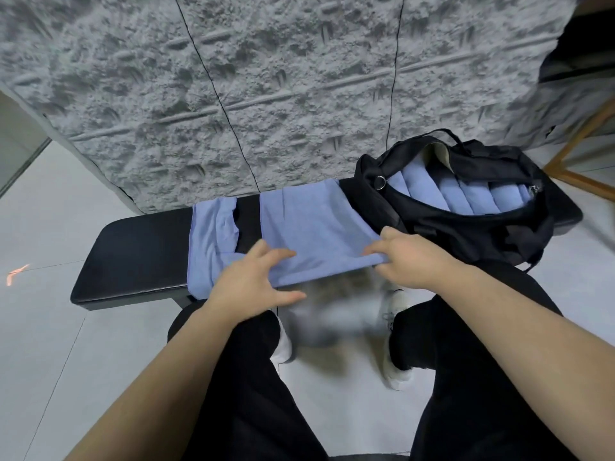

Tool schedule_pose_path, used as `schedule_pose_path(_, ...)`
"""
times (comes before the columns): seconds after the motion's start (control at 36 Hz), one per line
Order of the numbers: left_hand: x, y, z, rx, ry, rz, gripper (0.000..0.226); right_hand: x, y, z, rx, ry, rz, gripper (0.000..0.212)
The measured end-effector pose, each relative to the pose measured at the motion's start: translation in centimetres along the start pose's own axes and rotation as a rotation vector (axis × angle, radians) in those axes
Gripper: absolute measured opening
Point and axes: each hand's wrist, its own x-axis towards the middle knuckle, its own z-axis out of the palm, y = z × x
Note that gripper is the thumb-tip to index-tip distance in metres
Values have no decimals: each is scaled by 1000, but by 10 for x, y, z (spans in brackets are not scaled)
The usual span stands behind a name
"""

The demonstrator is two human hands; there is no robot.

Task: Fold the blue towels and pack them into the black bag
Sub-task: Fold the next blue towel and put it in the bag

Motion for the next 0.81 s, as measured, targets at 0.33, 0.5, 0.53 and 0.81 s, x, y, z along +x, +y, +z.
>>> schedule_pose_path(0.33,7,-4,8,36,310,-82,27,-7,-6,-4,38,401,-173,9)
schedule_pose_path(0.5,-4,11,5,-152,335,-143,12,-11,-7,-1,76,245,-97,18)
schedule_pose_path(0.53,-4,12,5,-164,360,-121,11,-12,-7,-1,56,231,-81,20)
schedule_pose_path(0.81,-7,16,4,-254,186,-117,20,-20,-12,0,-17,213,-38,62)
